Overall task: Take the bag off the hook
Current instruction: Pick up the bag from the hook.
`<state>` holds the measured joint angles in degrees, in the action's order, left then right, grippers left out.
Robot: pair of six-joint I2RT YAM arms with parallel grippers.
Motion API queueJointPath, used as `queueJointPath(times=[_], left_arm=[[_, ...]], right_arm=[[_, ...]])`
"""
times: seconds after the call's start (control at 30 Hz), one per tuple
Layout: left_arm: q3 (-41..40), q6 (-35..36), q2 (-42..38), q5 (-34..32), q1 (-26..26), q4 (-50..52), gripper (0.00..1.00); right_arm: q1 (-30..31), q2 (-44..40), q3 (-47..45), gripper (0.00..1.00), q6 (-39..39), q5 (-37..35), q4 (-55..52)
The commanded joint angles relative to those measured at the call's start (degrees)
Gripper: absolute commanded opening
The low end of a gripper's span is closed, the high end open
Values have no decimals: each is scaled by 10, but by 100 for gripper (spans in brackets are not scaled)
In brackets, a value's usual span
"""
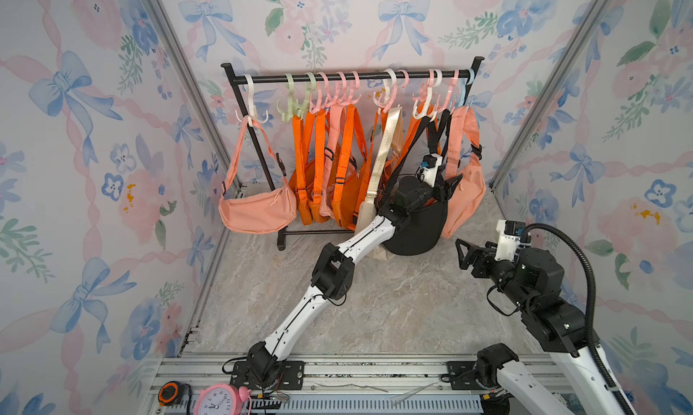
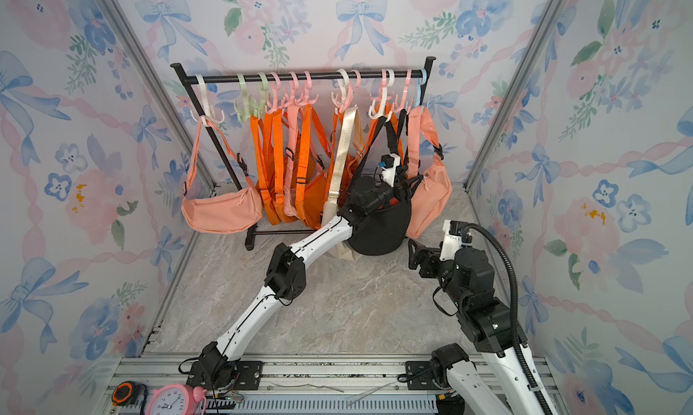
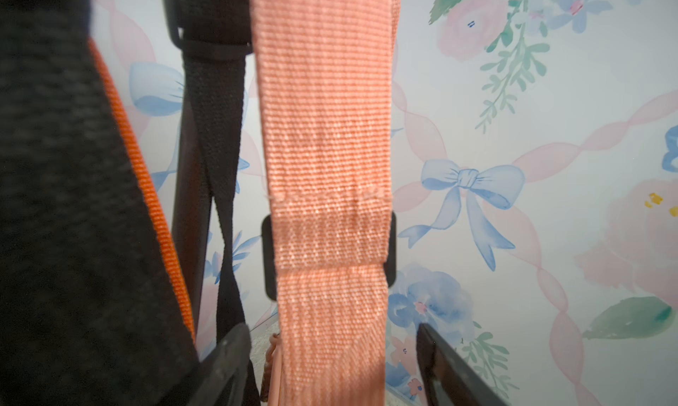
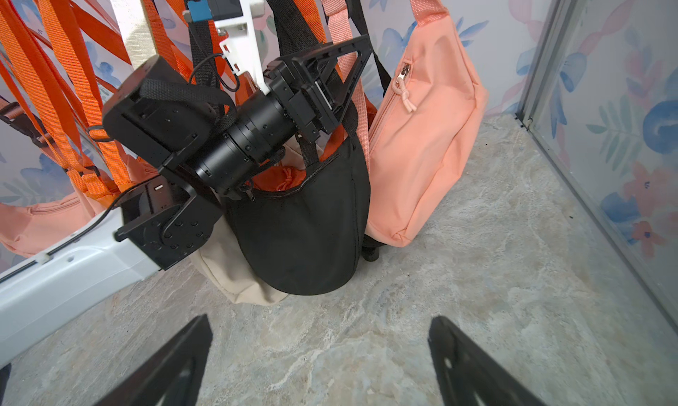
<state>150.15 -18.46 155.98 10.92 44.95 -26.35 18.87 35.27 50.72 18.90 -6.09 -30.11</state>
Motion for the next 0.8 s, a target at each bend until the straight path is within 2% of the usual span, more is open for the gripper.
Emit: queueJointPath(times=[0.0,0.2,0.3,0.4,0.43,0.5,0.53,0.77], left_arm=[[16,-12,28,5,1,-44,65],[16,-3,38,1,12,-56,55],[17,-2,41,-4,17,-56,47],[17,-1,41,-5,20,-58,34],[16,0,40,-6,21,-58,27],[16,-1,37,-1,21,-58,6],[12,-6,34,-2,19,-58,0],[-53,-18,-27,11,7,-56,0]], right_arm=[[5,-4,20,94,-9,-9,-22],[5,-16,27,94,-9,-10,-34],[5,-25,27,93,-8,-12,-40],[5,-33,25,93,-9,-16,-46],[4,-36,25,93,-9,-17,-47],[4,-38,25,93,-8,-16,-48],[3,-36,28,93,-8,-13,-49],[-23,10,80,94,-16,6,-44]])
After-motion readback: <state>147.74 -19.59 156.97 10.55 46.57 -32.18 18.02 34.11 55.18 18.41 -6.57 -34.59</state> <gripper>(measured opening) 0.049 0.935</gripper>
